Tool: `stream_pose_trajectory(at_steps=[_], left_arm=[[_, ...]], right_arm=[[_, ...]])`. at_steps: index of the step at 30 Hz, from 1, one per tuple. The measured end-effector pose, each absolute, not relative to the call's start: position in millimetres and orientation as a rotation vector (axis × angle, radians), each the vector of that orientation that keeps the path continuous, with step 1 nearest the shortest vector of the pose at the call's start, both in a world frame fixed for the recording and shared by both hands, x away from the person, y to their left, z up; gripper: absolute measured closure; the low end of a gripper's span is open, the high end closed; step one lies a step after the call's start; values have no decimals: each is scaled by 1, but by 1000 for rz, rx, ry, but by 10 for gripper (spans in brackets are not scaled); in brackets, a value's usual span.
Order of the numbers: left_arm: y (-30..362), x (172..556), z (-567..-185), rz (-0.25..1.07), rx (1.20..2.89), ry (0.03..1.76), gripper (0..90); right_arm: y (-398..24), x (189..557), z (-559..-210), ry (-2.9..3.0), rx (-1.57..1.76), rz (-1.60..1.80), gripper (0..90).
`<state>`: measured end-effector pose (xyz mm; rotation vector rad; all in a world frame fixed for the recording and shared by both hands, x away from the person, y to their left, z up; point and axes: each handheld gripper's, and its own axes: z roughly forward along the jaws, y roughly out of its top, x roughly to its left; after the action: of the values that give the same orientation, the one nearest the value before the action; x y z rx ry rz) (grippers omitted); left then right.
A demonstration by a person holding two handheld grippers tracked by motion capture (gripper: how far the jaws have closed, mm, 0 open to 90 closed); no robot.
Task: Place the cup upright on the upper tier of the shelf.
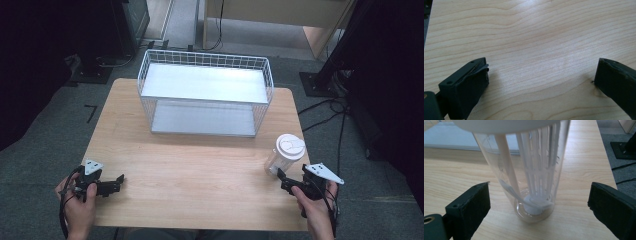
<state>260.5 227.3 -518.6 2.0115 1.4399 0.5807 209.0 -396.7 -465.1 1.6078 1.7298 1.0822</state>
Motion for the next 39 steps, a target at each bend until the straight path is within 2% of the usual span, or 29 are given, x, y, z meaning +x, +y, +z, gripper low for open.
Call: stream_pose_trajectory(at_steps=[9,17,20,25,39], left_arm=[[227,261,-519,581,2013,1439,0],[227,261,-519,581,2012,1440,0],[227,261,-519,580,2012,1440,0],[227,261,-519,582,2011,1439,0],[227,261,-519,580,2013,1436,0]], right_arm=[[-385,222,-456,1722,1581,1107,45],[-375,232,-456,1672,1528,1113,84],[-372,237,-457,1610,1549,1109,125],[-371,243,-458,1553,1572,1151,124],[-361,244,-454,1525,1507,1193,157]])
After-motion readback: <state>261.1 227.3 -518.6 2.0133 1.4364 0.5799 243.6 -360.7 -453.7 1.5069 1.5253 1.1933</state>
